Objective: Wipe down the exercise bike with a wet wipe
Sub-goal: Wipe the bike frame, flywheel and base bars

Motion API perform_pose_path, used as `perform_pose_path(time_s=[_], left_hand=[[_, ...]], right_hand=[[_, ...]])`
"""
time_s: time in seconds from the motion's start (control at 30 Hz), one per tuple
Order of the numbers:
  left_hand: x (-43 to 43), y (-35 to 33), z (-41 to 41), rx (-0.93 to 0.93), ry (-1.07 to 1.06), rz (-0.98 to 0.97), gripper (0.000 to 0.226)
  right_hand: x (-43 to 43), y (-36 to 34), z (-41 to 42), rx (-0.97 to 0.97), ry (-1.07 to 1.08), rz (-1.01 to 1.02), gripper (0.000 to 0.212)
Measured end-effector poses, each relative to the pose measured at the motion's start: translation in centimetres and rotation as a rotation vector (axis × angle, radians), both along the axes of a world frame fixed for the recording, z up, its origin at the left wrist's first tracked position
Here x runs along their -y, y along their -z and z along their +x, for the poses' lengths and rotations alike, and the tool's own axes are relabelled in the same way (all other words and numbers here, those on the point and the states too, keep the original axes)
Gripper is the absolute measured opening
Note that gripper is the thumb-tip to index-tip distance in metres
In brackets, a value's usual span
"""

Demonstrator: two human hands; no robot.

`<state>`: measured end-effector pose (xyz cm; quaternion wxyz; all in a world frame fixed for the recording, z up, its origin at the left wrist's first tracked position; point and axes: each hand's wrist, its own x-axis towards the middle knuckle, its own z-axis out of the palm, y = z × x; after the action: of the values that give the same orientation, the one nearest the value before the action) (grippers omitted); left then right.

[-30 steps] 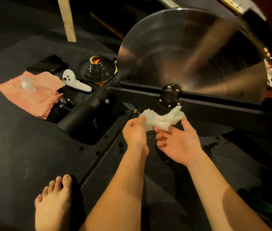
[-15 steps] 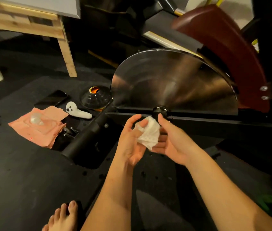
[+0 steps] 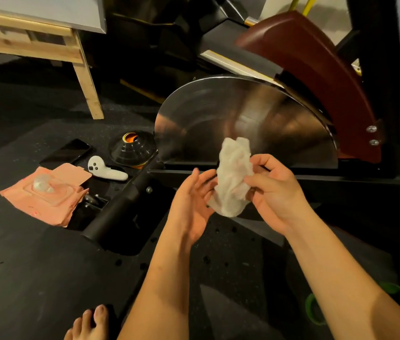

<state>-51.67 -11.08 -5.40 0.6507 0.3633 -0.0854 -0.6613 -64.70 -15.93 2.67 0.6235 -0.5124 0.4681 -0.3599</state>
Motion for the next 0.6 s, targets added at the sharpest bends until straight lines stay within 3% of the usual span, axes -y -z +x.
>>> perform_pose_path(time_s=[0.1, 0.23, 0.33, 0.4, 0.6], left_hand=[[0.4, -1.3, 0.2, 0.202, 0.143, -0.137, 0.061], [0.9, -1.6, 0.8, 0.306, -0.007, -0.1, 0.028], [0.8, -2.0, 1.0, 0.216, -0.045, -0.129, 0.024], [0.9, -2.3, 1.0, 0.3, -0.053, -0.108, 0.027], [1.4, -2.5, 1.5, 0.425, -0.064, -0.182, 0.02]], right_hand=[[0.0, 0.0, 0.2, -0.135, 0.014, -0.038, 0.021], [0.2, 0.2, -0.3, -0.241, 0.149, -0.169, 0.018], [0.1, 0.3, -0.5, 0.013, 0.234, -0.124, 0.018], [-0.1, 0.5, -0.5, 0.151, 0.237, -0.077, 0.019], [0.5, -0.3, -1.1, 0.206, 0.26, -0.219, 0.024]])
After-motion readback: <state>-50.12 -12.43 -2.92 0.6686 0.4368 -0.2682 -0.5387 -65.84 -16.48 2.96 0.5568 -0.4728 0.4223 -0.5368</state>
